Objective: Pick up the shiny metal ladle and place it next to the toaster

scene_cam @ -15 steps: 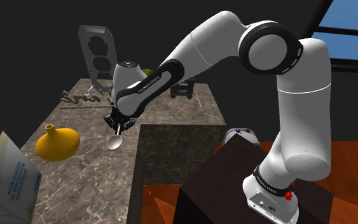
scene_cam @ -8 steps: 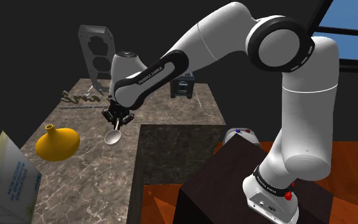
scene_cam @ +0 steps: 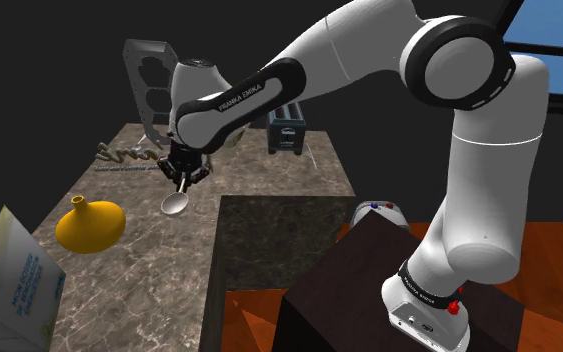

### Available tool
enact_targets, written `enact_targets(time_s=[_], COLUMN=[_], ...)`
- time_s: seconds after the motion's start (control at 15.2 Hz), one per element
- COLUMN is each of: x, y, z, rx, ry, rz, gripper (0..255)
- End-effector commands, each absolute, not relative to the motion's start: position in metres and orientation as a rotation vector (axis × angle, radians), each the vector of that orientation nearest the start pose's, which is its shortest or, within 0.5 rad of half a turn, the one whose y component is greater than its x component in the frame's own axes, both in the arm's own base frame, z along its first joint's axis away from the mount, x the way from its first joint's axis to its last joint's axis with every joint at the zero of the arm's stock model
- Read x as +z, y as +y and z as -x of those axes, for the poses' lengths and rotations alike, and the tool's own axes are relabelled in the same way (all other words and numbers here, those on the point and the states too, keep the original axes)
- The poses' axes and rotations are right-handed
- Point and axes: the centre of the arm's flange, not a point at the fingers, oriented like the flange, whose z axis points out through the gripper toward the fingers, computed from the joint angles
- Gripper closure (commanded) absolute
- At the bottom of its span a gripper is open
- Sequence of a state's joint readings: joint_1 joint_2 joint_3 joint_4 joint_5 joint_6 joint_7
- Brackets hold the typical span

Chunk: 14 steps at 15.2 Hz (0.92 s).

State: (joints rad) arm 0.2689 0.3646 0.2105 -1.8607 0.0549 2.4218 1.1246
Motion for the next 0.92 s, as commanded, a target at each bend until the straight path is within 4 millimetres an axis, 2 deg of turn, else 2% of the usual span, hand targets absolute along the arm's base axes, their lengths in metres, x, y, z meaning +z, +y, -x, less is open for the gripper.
enact_targets(time_s=[0.0, 0.2, 0.86], x=[0.358, 0.37, 0.37], y=[0.292, 0.292, 0.162], z=[-0.582, -0.582, -0.605], rx=[-0.087, -0.087, -0.087], ry=[1.005, 1.005, 1.005], rz=[2.737, 2.737, 2.737], gripper=[255, 255, 255])
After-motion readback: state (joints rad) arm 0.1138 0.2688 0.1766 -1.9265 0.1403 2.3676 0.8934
